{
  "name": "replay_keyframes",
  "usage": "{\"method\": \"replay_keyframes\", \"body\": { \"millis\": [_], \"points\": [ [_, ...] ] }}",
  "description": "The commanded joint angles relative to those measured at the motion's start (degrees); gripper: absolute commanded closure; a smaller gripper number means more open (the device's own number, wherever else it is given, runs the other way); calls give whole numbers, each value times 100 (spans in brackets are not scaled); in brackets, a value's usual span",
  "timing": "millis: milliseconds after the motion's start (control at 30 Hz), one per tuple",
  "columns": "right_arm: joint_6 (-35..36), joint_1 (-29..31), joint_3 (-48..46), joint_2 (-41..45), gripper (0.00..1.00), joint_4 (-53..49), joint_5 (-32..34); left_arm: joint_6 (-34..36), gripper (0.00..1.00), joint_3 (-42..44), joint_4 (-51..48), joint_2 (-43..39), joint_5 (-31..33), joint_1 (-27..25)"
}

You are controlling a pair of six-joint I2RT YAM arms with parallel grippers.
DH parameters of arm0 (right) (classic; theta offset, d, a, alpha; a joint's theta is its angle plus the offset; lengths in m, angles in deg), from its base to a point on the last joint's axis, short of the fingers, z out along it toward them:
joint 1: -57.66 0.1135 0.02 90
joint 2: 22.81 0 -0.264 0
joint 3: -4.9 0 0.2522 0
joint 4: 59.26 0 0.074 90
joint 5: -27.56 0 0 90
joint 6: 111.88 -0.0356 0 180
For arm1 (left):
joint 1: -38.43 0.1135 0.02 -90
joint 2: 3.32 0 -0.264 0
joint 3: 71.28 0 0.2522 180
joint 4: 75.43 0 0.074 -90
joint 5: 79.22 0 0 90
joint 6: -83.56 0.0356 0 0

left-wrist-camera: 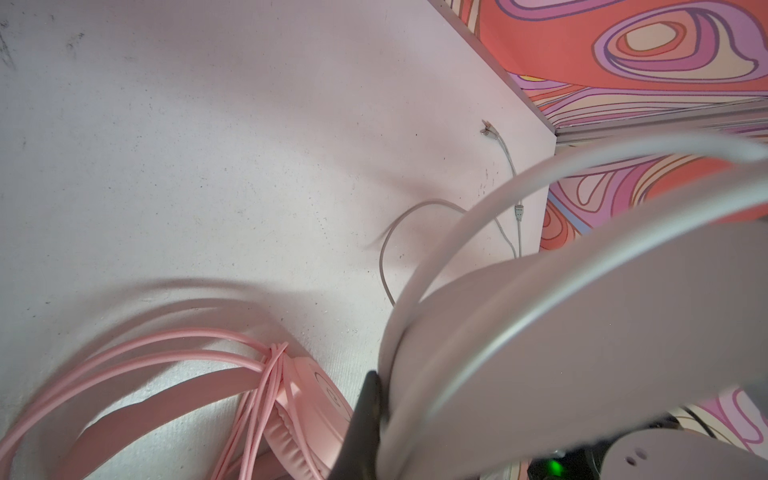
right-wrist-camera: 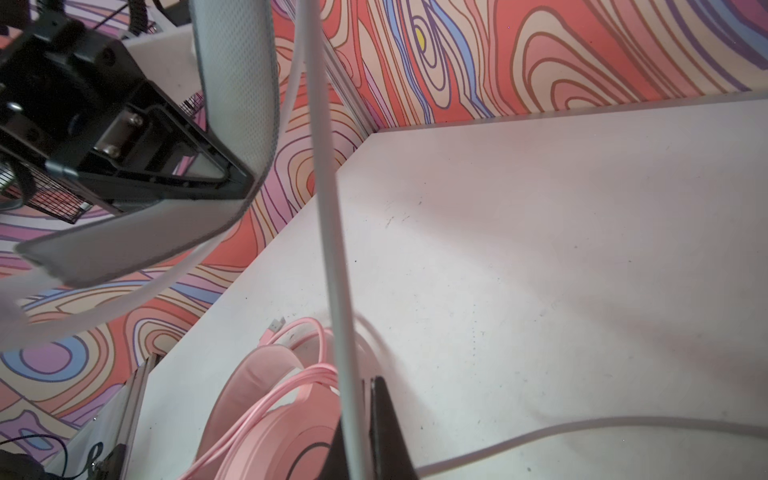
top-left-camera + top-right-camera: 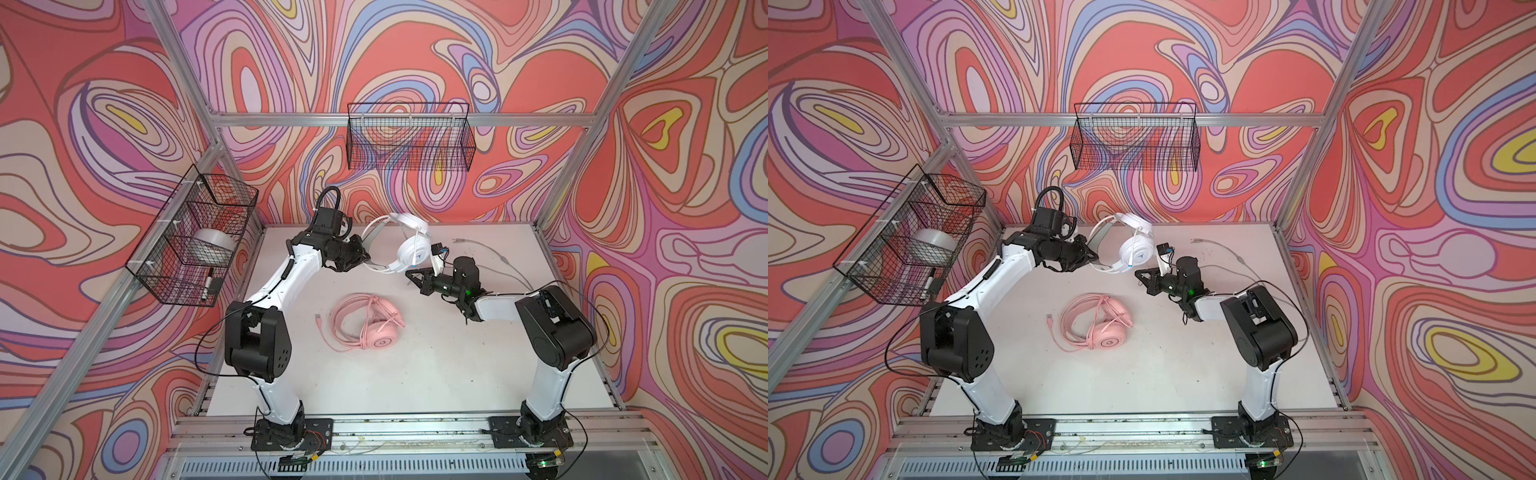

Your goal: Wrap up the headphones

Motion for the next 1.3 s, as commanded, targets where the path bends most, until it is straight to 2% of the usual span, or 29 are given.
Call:
{"method": "replay_keyframes", "body": {
  "millis": [0,200,400,533,667,900,1100,1267],
  "points": [
    [-534,16,-237,-106,100,472,-160,-283,100,-14,465,-290,-65,39],
    [-900,108,-420,-306,97,591,-373,-265,100,63,416,-273,44,40],
    [-695,116,-350,-166,94,-518,-476,-245,100,106,404,-186,124,40],
    [-291,116,-353,197,85,-1622,-236,-187,100,163,369,-167,130,40],
    [-36,69,-316,567,72,-2288,47,-172,100,245,394,-186,98,40],
    [88,-161,-394,1283,68,-2814,354,-116,100,268,359,-203,94,40],
    [498,-458,-104,1540,66,-3511,1018,-117,100,294,375,-185,70,40],
    [909,-695,1210,749,71,-4864,2027,-116,100,294,392,-170,39,40]
  ]
}}
